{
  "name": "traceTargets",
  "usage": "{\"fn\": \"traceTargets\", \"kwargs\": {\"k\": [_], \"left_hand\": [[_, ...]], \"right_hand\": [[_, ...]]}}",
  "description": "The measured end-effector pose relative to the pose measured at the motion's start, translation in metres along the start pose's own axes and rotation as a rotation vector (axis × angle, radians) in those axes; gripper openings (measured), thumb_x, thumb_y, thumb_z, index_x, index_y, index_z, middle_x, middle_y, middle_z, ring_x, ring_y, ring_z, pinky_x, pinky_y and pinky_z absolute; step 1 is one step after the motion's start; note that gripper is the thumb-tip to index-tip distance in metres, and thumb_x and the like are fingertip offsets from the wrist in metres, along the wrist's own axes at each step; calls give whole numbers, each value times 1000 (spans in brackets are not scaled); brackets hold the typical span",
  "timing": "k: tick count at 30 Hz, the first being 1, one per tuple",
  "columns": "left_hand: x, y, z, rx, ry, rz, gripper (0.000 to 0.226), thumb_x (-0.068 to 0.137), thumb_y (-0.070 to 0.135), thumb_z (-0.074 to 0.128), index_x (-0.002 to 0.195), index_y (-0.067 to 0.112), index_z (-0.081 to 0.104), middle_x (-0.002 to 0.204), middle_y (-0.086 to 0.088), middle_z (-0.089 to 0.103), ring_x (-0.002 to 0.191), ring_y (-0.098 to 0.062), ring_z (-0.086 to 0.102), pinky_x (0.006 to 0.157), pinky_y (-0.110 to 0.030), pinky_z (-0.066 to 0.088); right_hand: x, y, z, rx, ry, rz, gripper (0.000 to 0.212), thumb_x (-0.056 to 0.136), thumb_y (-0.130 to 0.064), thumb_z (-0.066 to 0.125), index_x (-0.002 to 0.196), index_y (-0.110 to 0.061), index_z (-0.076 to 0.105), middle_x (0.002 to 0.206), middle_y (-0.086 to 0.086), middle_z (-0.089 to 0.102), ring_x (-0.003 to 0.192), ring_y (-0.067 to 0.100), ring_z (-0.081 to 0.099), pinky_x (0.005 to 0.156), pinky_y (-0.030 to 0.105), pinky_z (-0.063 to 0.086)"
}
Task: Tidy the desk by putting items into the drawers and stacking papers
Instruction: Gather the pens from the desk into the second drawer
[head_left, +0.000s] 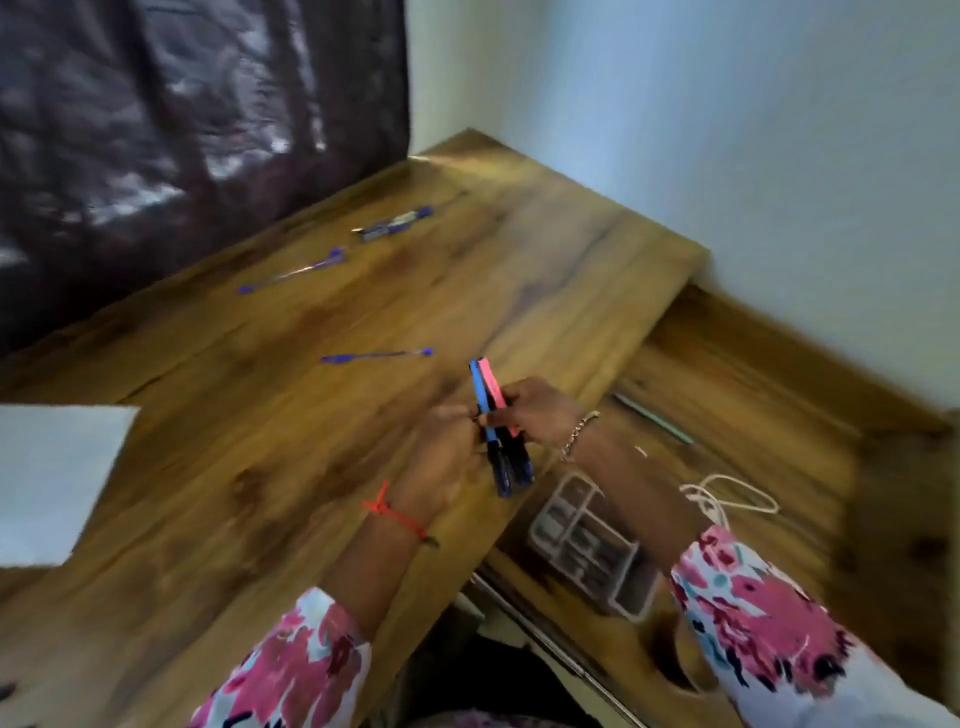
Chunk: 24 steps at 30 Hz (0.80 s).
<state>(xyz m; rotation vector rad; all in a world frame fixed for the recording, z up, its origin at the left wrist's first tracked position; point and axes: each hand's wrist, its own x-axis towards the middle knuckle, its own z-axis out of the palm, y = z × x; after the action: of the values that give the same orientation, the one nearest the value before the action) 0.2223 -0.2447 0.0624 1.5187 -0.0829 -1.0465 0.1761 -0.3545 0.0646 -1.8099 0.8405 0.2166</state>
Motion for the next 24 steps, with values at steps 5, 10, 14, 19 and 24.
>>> {"fn": "traceTargets", "kwargs": {"k": [5, 10, 14, 19, 24], "left_hand": [[16, -6, 69, 135, -166, 128, 20, 85, -1, 52, 83, 0, 72, 70, -11, 68, 61, -16, 64, 59, -26, 50], [57, -4, 101, 963, -276, 610, 58, 83, 14, 65, 136, 4, 42, 145, -14, 38, 135, -22, 33, 107, -19, 19], [101, -8, 118, 1382, -376, 747, 72, 89, 30, 56, 146, 9, 18, 156, -9, 9, 144, -23, 3, 115, -36, 4], [130, -16, 125, 1576, -317, 849, 71, 90, 49, 34, 148, 13, 10, 157, -5, 4, 144, -18, 0, 115, -41, -1], [135, -22, 123, 1557, -271, 919, 73, 84, 52, 15, 147, 16, 15, 156, 0, 8, 138, -6, -5, 113, -34, -5]], "right_hand": [[-17, 56, -67, 177, 140, 96, 6, 80, -1, 64, 75, -2, 61, 68, 12, 61, 65, 18, 54, 66, 27, 44], [-22, 104, -140, 61, 365, 200, 9, 83, -1, 61, 91, 3, 59, 64, 10, 57, 47, 10, 54, 46, 18, 40], [-6, 141, -187, -226, 456, 249, 33, 81, -8, 65, 111, 4, 61, 104, 22, 64, 87, 27, 58, 64, 25, 31], [31, 171, -202, -369, 434, 185, 31, 80, 4, 56, 109, 0, 64, 109, 23, 64, 103, 33, 58, 71, 29, 35], [75, 186, -200, -506, 322, 131, 36, 84, 2, 50, 118, -5, 59, 119, 20, 60, 114, 36, 52, 95, 43, 43]]}}
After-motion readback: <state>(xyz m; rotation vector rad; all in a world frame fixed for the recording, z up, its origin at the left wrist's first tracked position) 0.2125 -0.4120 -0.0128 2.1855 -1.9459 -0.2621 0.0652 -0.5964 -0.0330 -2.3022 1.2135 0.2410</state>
